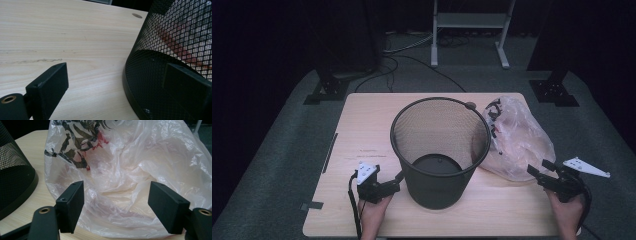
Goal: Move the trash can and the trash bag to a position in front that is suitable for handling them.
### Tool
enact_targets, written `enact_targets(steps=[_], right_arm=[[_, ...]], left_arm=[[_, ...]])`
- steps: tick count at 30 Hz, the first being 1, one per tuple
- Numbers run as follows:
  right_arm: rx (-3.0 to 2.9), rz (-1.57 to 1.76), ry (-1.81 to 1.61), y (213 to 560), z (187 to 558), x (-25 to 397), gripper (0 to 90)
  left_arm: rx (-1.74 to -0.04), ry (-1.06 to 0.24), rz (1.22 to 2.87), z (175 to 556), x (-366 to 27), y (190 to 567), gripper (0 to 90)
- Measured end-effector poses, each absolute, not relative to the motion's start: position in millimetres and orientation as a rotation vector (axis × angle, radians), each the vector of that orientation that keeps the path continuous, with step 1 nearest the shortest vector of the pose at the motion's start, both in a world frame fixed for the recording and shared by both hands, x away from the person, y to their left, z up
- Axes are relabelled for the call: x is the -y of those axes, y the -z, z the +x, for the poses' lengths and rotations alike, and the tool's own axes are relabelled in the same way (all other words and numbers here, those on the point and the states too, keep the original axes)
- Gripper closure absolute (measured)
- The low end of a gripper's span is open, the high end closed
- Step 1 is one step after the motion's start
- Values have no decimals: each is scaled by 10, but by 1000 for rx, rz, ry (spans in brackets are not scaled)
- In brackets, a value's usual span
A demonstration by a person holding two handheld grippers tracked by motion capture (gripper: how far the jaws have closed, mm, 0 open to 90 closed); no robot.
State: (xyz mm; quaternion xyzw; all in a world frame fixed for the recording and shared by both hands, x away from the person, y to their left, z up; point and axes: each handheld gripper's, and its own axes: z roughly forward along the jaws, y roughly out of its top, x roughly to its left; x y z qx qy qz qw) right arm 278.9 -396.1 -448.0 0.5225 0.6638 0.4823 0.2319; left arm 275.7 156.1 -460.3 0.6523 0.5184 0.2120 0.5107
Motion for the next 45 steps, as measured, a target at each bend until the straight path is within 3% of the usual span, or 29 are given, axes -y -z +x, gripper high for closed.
enact_targets(steps=[18, 26, 45], right_arm=[[-1853, 1437, -1334, 4413, 2932, 3923, 285], [-1882, 1452, -1312, 4330, 3232, 3847, 284], [-2075, 1547, -1057, 4510, 4213, 3386, 283]], left_arm=[[-1171, -496, 1629, 2741, -1296, 4588, 54], [-1119, -492, 1669, 2732, -1212, 4581, 53], [-1245, -607, 1622, 2766, -1549, 4530, 25]])
